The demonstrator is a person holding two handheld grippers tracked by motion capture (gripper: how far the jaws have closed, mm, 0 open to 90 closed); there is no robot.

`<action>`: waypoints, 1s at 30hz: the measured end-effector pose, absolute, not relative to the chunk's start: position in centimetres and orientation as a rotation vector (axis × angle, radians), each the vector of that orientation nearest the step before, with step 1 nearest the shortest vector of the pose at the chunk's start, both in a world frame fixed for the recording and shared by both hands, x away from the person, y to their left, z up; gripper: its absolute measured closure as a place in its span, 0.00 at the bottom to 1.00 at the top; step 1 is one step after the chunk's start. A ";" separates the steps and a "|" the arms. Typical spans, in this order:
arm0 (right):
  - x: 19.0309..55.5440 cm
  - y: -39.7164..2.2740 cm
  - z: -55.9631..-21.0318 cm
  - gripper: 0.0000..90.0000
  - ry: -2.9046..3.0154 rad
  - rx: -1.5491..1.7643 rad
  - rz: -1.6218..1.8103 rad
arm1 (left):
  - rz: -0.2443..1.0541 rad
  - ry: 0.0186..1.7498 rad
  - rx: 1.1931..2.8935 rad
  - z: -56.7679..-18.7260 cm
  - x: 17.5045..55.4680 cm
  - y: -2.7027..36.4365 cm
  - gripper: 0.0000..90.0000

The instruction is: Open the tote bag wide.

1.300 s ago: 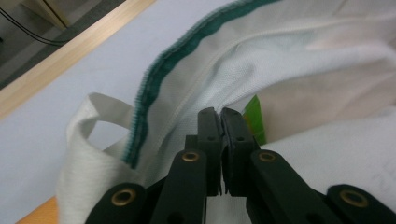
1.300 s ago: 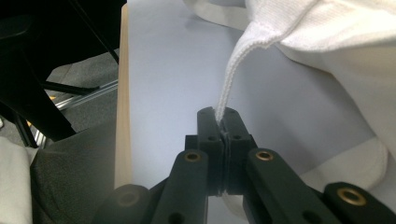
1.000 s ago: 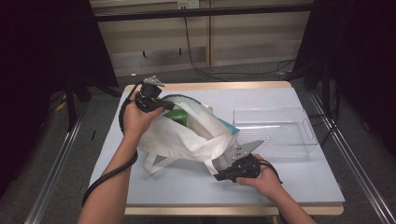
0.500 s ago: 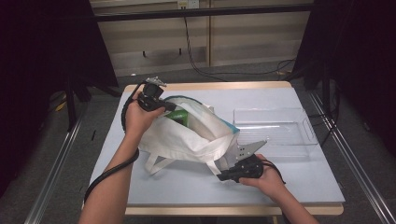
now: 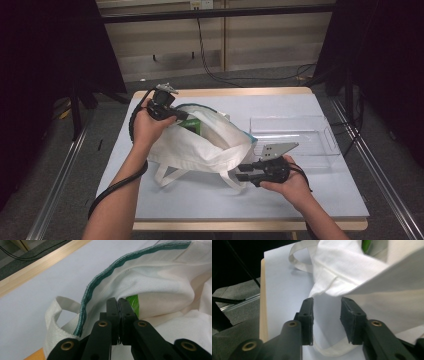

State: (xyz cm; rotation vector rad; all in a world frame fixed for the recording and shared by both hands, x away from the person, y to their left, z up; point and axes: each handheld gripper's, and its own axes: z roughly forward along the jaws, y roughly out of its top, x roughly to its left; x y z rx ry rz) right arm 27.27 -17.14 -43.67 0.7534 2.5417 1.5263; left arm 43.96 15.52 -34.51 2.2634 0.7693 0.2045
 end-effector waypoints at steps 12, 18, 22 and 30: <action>26.9 -16.5 -41.1 0.61 2.523 0.712 1.490 | 0.216 0.752 2.279 -34.1 43.6 15.3 0.99; 27.0 -15.9 -40.1 0.62 2.514 0.684 1.513 | 0.214 0.753 2.283 -34.0 43.6 15.3 0.99; 27.5 -15.0 -39.5 0.60 2.510 0.666 1.506 | 0.213 0.758 2.284 -34.0 43.5 15.2 0.99; 29.4 -12.7 -39.1 0.53 2.458 0.661 1.474 | 0.200 0.758 2.283 -33.9 43.5 15.2 0.99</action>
